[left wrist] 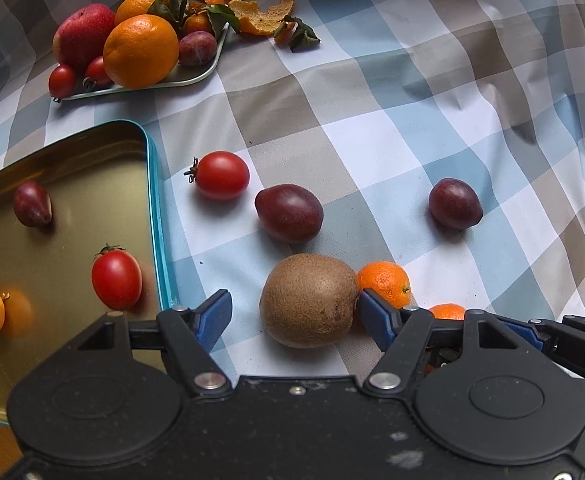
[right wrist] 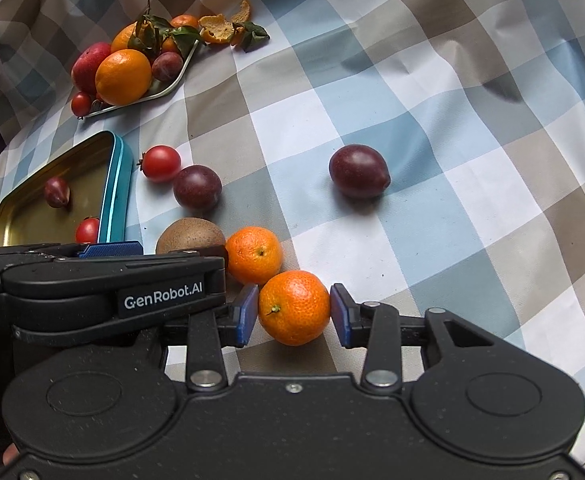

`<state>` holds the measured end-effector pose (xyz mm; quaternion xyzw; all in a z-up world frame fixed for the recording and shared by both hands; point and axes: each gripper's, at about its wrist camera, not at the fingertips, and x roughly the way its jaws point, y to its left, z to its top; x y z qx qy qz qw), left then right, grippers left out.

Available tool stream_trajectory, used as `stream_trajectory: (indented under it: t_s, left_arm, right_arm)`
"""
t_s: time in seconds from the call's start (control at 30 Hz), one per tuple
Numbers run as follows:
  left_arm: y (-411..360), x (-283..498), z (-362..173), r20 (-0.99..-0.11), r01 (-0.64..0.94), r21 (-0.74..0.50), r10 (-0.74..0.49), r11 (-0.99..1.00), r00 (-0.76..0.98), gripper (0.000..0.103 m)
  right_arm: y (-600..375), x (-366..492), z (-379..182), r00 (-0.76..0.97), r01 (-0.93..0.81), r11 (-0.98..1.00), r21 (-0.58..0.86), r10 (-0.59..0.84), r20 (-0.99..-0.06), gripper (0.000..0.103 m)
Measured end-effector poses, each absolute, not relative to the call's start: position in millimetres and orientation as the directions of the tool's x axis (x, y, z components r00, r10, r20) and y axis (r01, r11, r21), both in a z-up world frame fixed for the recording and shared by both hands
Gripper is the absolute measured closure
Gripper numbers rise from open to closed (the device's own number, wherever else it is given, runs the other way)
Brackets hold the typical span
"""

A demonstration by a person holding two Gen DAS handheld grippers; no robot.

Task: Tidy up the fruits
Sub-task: 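Close the left gripper on the kiwi while the right lifts the mandarin, then carry the kiwi and mandarin over the tin tray and open both grippers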

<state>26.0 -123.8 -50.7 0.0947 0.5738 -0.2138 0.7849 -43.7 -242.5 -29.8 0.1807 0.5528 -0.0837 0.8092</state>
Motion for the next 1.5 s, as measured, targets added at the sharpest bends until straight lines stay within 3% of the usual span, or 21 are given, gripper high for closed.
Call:
stream_trajectory:
  t_s: [0.37, 0.4, 0.47, 0.6, 0.7, 0.97, 1.23, 1.5]
  left_arm:
    - [-123, 41, -56, -0.925, 0.372, -0.145, -0.259, 0.917, 0.278, 0.026]
    - [-121, 42, -57, -0.925, 0.362, -0.158, -0.266, 0.919, 0.272, 0.028]
    - [-116, 46, -56, -0.912, 0.344, -0.245, -0.336, 0.906, 0.235, 0.049]
    - [-113, 48, -55, -0.912, 0.298, -0.275, -0.346, 0.914, 0.221, 0.050]
    - [-117, 43, -49, -0.913, 0.313, -0.224, -0.311, 0.923, 0.265, 0.050]
    - [-104, 33, -4, -0.832, 0.316, -0.213, -0.342, 0.924, 0.437, 0.050]
    - [-63, 37, 20, -0.796, 0.148, -0.108, -0.174, 0.983, 0.579, 0.050]
    - [-14, 51, 14, -0.828, 0.051, -0.116, -0.125, 0.992, 0.546, 0.050]
  right_arm:
    - [-253, -46, -18, 0.411, 0.382, 0.902, 0.202, 0.030, -0.911, 0.055]
    - [-253, -46, -18, 0.412, 0.388, 0.899, 0.202, 0.027, -0.911, 0.055]
    - [-253, -47, -17, 0.414, 0.393, 0.897, 0.200, 0.021, -0.910, 0.055]
    - [-254, -47, -13, 0.425, 0.399, 0.894, 0.202, 0.015, -0.905, 0.054]
    - [-254, -48, -10, 0.438, 0.403, 0.893, 0.202, 0.006, -0.899, 0.055]
    - [-254, -49, -1, 0.473, 0.430, 0.878, 0.211, -0.019, -0.881, 0.054]
    - [-242, -48, 3, 0.501, 0.437, 0.873, 0.215, -0.038, -0.865, 0.054]
    - [-203, -26, 14, 0.541, 0.344, 0.911, 0.228, 0.006, -0.841, 0.054]
